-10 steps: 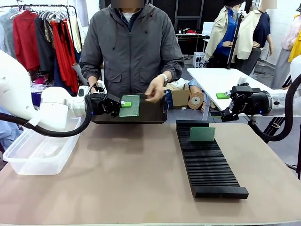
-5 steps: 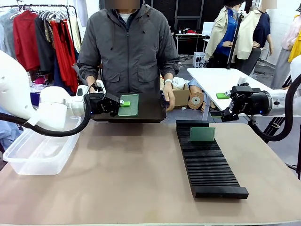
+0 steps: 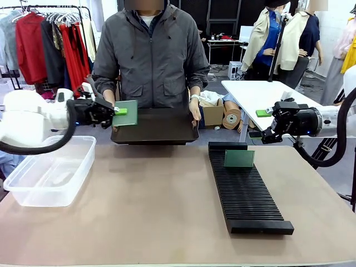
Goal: Sort PCBs into racks and boxes based on the side picked up.
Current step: If the short side of the Blank PCB is picked up, insert it into the PCB Rack ; if the long side is picked up, place it in the Organizing box.
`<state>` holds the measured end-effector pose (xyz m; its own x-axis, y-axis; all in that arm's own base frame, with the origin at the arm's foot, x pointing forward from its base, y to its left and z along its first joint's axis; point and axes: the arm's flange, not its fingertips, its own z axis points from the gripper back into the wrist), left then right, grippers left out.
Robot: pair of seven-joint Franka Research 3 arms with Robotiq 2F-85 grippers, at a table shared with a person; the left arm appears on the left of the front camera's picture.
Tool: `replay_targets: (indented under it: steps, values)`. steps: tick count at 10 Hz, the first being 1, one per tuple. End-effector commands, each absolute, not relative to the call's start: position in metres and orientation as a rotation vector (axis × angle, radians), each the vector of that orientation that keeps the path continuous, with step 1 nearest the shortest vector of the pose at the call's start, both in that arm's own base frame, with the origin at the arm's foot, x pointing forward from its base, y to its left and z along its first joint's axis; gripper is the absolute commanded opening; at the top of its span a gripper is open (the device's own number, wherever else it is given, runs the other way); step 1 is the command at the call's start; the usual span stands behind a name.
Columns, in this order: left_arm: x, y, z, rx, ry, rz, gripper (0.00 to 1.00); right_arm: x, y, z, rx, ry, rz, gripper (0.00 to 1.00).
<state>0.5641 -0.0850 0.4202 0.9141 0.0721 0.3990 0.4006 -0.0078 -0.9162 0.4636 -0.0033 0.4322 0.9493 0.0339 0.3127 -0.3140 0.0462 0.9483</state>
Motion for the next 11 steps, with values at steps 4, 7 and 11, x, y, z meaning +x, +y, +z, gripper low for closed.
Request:
replay_targets:
  steps: [4, 7, 11]
  values:
    - [0.516, 0.002, 0.472, -1.327, -0.183, -0.212, 0.0, 0.462, -0.003, 0.435, 1.511, -0.219, 0.267, 1.0]
    - [0.515, 0.039, 0.491, -0.919, -0.112, -0.206, 0.0, 0.462, -0.003, 0.435, 1.511, -0.219, 0.267, 1.0]
    - [0.528, 0.032, 0.484, -0.552, 0.017, -0.145, 0.0, 0.462, -0.003, 0.435, 1.511, -0.219, 0.267, 1.0]
